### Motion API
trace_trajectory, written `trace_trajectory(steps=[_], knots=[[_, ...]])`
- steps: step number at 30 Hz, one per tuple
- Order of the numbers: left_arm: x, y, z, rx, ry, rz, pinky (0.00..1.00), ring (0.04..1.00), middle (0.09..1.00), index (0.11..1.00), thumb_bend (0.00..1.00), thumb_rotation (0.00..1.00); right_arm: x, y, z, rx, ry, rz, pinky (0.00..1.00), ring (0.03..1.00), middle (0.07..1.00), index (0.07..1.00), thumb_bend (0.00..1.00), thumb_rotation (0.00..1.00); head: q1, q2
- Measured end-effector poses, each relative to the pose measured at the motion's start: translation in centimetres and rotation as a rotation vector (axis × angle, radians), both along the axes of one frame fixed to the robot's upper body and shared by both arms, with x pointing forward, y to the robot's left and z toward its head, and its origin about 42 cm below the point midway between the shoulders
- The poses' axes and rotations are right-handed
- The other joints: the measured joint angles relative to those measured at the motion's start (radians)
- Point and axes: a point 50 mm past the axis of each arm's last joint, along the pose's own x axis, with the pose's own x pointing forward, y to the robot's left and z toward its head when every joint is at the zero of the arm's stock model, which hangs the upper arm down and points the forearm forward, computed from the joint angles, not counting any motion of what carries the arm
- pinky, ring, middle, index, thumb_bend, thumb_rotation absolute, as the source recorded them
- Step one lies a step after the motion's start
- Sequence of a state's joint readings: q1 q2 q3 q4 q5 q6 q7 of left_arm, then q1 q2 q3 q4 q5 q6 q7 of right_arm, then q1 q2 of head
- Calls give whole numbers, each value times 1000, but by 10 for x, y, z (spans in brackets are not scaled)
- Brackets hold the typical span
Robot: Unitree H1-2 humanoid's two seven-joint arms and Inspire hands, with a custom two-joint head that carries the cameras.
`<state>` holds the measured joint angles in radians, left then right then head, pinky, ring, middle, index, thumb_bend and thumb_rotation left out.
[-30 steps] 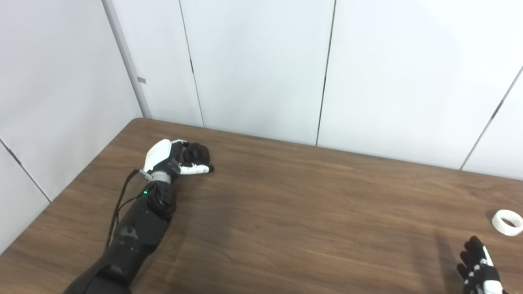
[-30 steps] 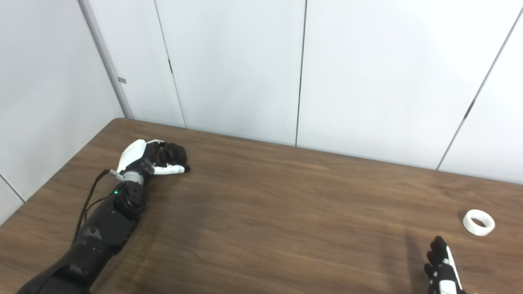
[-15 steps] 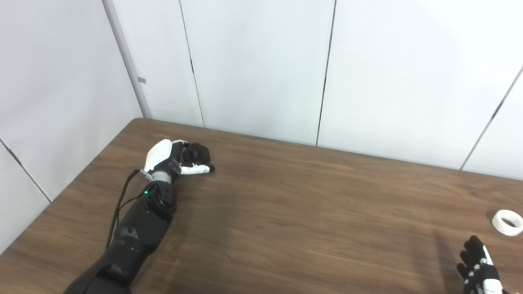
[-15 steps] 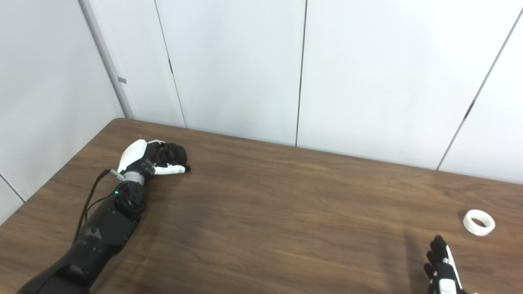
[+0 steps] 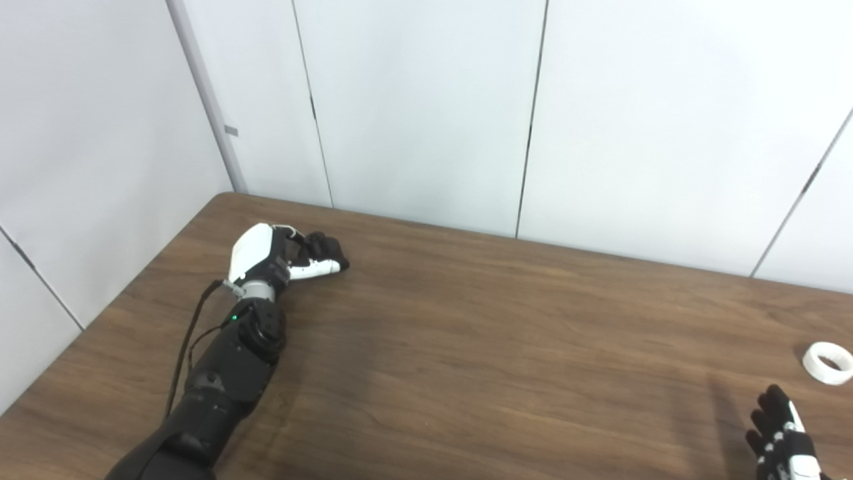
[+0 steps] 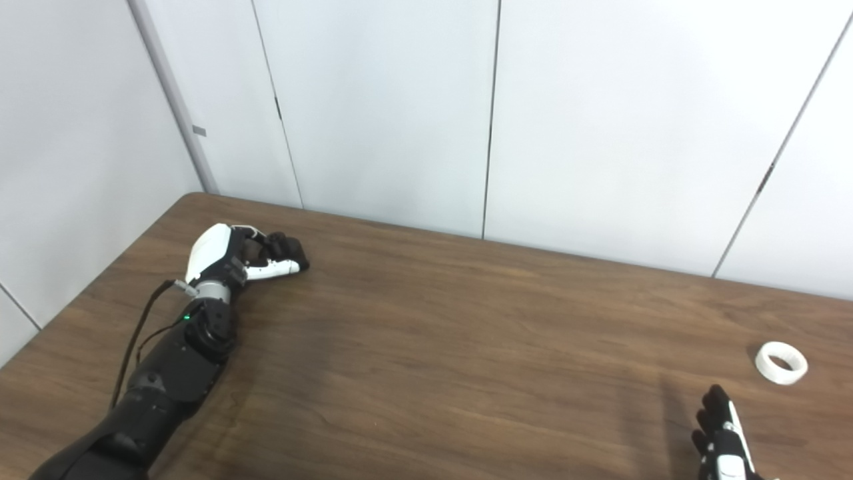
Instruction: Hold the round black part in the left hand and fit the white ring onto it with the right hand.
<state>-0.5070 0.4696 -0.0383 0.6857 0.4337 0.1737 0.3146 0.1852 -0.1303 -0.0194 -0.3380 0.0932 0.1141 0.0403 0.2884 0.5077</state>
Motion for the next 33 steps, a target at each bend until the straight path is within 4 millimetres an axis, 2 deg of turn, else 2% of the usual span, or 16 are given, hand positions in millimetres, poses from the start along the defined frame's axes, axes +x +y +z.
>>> trace_trajectory(steps=[16, 22, 28, 33], knots=[[-3, -7, 4, 45, -21, -21, 1000, 891, 785, 485, 523, 49, 0, 0, 1, -5, 0, -3, 1000, 1000, 1000, 1000, 372, 1000, -21, 5], [-15, -20, 13, 83, -83, -89, 1000, 887, 771, 485, 523, 48, 0, 0, 1, -14, 0, -10, 1000, 1000, 1000, 1000, 378, 1000, -29, 6], [-32, -44, 22, 128, -123, -182, 1000, 896, 780, 485, 524, 53, 0, 2, 2, -17, -5, -13, 1000, 1000, 1000, 1000, 390, 1000, -48, 6], [-42, -69, 28, 146, -150, -263, 1000, 908, 795, 485, 523, 53, 0, 3, 2, -18, -5, -17, 1000, 1000, 1000, 1000, 352, 1000, -63, 3]])
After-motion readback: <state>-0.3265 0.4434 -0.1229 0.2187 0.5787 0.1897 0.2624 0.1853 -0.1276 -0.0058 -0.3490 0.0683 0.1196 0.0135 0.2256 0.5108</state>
